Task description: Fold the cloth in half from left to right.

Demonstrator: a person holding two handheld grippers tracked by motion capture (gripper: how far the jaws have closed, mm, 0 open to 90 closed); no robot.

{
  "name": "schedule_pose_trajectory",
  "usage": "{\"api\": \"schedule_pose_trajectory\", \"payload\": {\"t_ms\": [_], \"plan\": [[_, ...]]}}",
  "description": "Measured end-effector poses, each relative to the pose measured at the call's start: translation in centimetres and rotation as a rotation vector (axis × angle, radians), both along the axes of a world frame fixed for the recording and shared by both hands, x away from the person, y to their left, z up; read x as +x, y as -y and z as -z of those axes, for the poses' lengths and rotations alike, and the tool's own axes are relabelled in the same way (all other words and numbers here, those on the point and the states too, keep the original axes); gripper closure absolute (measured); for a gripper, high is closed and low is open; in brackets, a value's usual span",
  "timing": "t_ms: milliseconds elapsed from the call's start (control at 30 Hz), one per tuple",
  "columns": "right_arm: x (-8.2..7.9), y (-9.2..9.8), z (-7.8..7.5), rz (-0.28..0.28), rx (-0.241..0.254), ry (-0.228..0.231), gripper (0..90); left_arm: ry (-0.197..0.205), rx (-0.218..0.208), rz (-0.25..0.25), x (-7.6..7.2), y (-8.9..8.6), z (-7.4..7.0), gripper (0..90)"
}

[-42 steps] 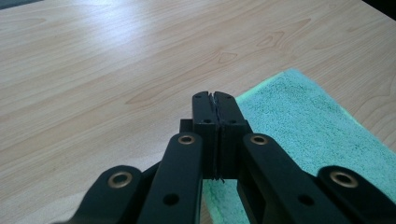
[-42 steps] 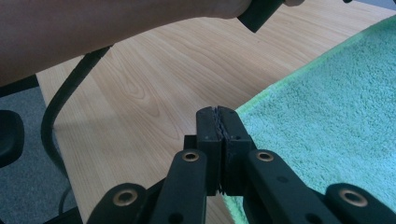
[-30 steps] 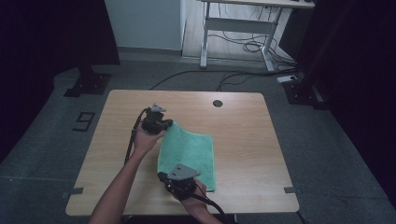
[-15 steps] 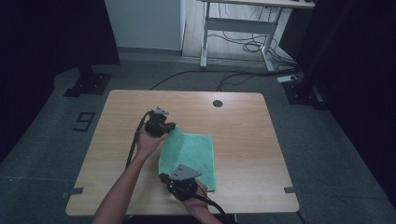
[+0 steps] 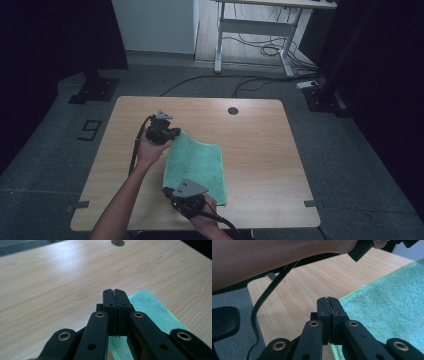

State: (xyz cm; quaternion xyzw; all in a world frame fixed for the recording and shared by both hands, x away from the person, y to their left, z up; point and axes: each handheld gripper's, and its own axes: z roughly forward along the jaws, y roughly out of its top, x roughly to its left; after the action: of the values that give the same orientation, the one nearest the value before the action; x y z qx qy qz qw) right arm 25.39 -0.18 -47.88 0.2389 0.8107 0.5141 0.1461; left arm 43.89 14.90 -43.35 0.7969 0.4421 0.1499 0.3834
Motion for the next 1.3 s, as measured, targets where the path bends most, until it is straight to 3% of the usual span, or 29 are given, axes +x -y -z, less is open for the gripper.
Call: {"api": "schedule_pose_trajectory", "payload": {"t_ms": [100, 200, 400, 533, 900, 1300], "plan": [[0.4, -0.2, 0.3, -0.001, 0.004, -0.014, 88.1, -0.009, 0.001, -0.006, 0.3, -0.2, 0.3, 88.9], [0.8, -0.8, 0.2, -0.009, 0.015, -0.018, 88.1, -0.004, -0.002, -0.024, 0.6, -0.7, -0.4, 88.9], [0.7, -1.3, -1.0, -0.024, 0.066, 0.019, 88.1, 0.006, -0.009, -0.038, 0.8, -1.2, -1.3, 88.9], [0.3, -0.5, -1.1, -0.011, 0.069, 0.024, 88.1, -0.004, -0.002, -0.032, 1.1, -0.2, -0.7, 88.8], [0.3, 2.5, 0.6, 0.040, 0.067, -0.012, 88.2, -0.052, 0.010, -0.007, 2.2, 2.9, 1.8, 88.8], [0.3, 4.7, 1.7, 0.085, 0.061, -0.030, 88.1, -0.070, 0.032, -0.021, 3.0, 4.6, 3.3, 88.6]]}}
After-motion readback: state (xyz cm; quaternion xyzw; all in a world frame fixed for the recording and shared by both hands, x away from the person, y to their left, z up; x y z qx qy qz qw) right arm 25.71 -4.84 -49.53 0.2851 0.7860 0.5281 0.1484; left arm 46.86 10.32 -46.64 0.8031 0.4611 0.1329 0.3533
